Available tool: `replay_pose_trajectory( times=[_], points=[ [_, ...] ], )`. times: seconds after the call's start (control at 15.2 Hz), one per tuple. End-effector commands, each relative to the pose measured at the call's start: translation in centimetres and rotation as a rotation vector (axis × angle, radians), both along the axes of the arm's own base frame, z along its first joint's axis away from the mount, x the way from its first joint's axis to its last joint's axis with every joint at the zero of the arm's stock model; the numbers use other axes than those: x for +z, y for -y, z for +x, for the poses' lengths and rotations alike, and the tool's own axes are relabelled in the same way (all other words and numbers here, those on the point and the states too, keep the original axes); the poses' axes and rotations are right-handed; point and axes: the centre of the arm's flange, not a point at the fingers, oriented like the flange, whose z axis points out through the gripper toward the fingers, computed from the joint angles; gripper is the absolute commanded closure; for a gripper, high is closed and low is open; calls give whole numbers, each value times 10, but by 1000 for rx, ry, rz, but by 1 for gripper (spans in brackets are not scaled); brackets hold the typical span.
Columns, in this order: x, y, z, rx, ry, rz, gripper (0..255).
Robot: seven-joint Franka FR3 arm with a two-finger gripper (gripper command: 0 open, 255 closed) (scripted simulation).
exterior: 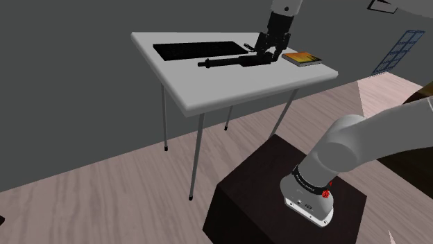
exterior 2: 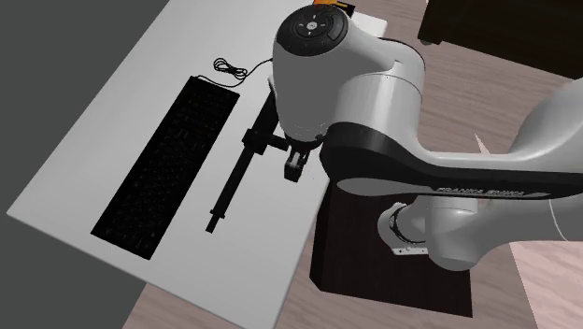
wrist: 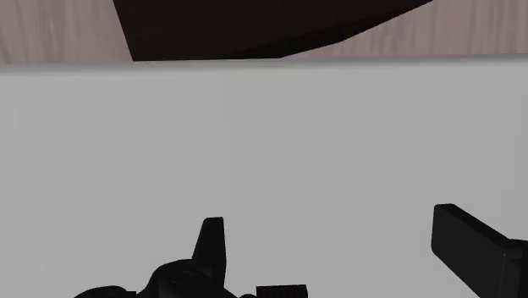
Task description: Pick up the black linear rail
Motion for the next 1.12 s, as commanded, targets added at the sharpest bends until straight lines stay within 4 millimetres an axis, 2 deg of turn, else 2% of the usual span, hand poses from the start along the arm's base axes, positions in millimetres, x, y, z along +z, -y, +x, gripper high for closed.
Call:
replay_pose_trajectory(
  times=[0.0,0.33,0.79,0.92,0.99,1.06],
  points=[
    [-1,11,23,-5,3,-1,0],
    [3,37,80,-18,8,-2,0],
    [-34,37,80,-18,8,-2,0],
    [-37,37,80,-18,8,-2,0],
    [-37,37,80,-18,8,-2,255],
    [-37,37,80,-18,8,-2,255]
  ],
)
